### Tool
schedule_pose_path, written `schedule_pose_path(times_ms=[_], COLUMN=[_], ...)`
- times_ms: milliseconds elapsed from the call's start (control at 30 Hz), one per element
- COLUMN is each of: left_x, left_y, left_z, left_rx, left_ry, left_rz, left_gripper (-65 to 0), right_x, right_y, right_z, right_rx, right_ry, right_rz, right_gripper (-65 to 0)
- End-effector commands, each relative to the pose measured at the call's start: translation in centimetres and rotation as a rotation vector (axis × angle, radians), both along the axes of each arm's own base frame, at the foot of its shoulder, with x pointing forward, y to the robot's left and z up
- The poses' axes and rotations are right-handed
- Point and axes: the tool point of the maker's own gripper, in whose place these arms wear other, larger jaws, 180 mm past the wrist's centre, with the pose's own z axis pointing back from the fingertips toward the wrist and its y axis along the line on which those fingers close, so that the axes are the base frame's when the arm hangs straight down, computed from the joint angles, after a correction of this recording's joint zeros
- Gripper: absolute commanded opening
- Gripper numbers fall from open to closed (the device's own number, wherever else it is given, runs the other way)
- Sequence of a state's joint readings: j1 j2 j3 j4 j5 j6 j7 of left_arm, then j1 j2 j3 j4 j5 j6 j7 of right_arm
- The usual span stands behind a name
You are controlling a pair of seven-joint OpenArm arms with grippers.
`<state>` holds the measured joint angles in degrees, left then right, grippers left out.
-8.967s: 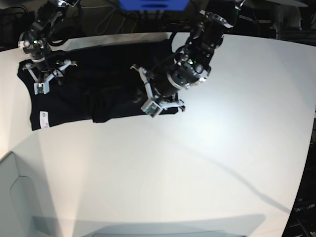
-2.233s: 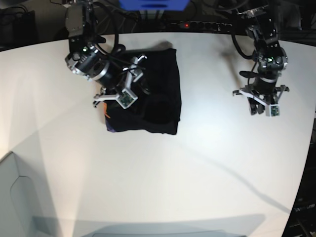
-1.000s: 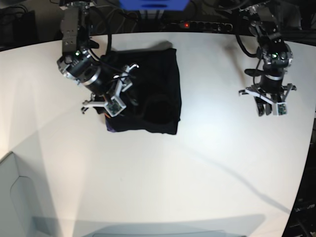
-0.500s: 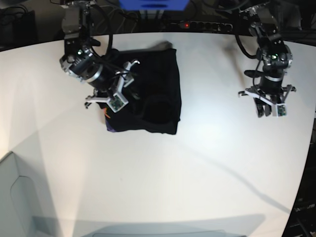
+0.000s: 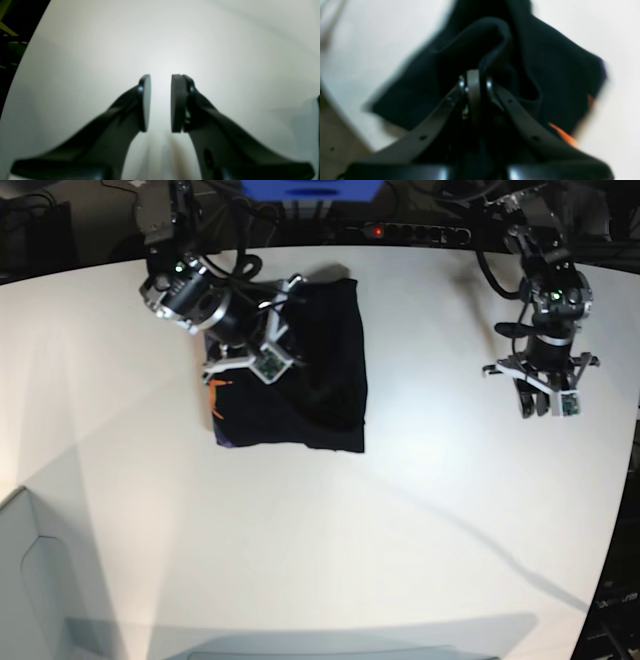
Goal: Fold the T-shirt properly
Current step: 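Hold the stack with the right gripper while the left gripper withdraws, then tuck and flatten the folded shirt's edges with the right gripper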
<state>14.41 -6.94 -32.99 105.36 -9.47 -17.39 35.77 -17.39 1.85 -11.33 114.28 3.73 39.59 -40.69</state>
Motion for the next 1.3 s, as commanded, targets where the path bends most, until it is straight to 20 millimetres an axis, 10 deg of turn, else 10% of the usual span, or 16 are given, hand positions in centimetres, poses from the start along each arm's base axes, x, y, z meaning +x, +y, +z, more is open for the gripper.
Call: schedule_pose_path(times_ms=[0, 333, 733, 1100, 1267], left_x=[0.7, 1.1, -0.6, -2.0, -3.0], left_y=[0.2, 0.3, -0.1, -1.9, -0.1], left_z=[1.4, 2.3, 1.3, 3.3, 3.2], left_rx=[0.015, 0.024, 0.026, -0.156, -0.197], left_ry=[-0.050, -0.076, -0.031, -0.039, -0.035], left_rz=[-0.008, -0.006, -0.009, -0.033, 0.025], left_gripper=[-51.2, -51.2, -51.1, -50.7, -40.0], right_x=[-0.4, -6.2, -7.4, -4.7, -1.7], right_y=[0.9, 5.5, 4.6, 3.5, 3.2], right_z=[0.9, -0.2, -0.9, -0.2, 1.3], right_rx=[0.028, -0.003, -0.021, -0.037, -0.017], right_ry=[-0.024, 0.006, 0.034, -0.016, -0.074], right_rz=[0.038, 0.332, 0.345, 0.293, 0.226], right_gripper=[-65.0, -64.8, -36.1, -35.6, -35.6])
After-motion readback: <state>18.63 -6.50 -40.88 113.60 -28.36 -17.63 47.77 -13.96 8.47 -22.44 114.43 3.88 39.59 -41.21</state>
